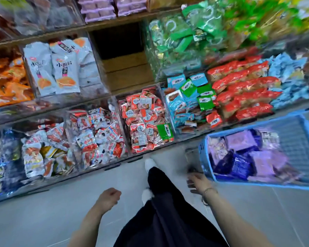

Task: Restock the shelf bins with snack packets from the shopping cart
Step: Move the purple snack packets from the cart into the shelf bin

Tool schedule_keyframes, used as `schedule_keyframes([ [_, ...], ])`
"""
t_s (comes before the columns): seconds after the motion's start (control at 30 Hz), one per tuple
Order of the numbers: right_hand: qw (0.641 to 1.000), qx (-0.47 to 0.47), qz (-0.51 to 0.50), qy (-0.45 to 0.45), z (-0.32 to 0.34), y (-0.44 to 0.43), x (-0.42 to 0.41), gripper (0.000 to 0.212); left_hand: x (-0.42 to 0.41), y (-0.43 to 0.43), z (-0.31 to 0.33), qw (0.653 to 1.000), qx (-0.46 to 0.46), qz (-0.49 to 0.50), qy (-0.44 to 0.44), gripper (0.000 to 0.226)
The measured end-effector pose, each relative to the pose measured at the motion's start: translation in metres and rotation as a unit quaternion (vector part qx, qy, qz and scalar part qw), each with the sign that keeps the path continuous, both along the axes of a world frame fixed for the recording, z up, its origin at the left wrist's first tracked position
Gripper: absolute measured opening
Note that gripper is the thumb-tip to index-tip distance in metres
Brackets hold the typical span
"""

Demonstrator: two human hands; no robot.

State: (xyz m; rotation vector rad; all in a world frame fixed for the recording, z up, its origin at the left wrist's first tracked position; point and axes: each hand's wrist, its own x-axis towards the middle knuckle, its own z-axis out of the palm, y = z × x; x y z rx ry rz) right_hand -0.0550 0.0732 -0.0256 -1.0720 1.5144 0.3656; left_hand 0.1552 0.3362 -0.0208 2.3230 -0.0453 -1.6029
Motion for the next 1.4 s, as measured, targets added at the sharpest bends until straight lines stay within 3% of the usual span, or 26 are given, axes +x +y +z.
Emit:
schedule_keyframes([
  [0.2,0.995,0.016,-0.099,-0.019,-0.002,0.005,-0.082,0.017,-0.039,-0.011,-0.007,0.999,0.003,0.039,0.028,0.014],
  [0.3,0.991,-0.020,-0.129,-0.019,0.000,-0.009,-0.120,0.007,-0.057,-0.038,-0.002,0.999,-0.016,0.022,0.028,0.015],
  [0.57,0.975,-0.120,-0.183,-0.027,0.010,-0.104,-0.201,0.013,-0.134,-0.168,0.003,0.995,-0.087,-0.041,0.010,0.016],
  [0.73,0.980,-0.169,-0.102,-0.014,0.006,-0.186,-0.231,0.028,-0.197,-0.251,-0.018,0.993,-0.105,-0.036,-0.027,0.015],
  [0.8,0.981,-0.186,-0.049,0.002,0.001,-0.218,-0.241,0.025,-0.220,-0.279,-0.030,0.994,-0.095,-0.019,-0.043,0.012],
  [0.93,0.983,-0.180,0.029,0.037,-0.023,-0.268,-0.257,0.014,-0.244,-0.317,-0.058,0.995,-0.045,-0.050,-0.076,0.042],
  [1.03,0.981,-0.175,0.061,0.048,-0.044,-0.289,-0.262,0.029,-0.248,-0.334,-0.073,0.997,-0.032,0.011,-0.070,0.070],
  [1.17,0.981,-0.156,0.100,0.058,-0.080,-0.305,-0.256,0.023,-0.241,-0.354,-0.107,0.996,-0.021,0.033,-0.080,0.077],
  [1.3,0.963,-0.172,0.142,0.154,-0.114,-0.307,-0.244,0.092,-0.240,-0.370,-0.135,0.992,-0.012,0.070,-0.107,0.050],
  [1.4,0.940,-0.203,0.180,0.206,-0.128,-0.303,-0.234,0.115,-0.240,-0.374,-0.146,0.985,0.007,0.082,-0.152,0.030],
])
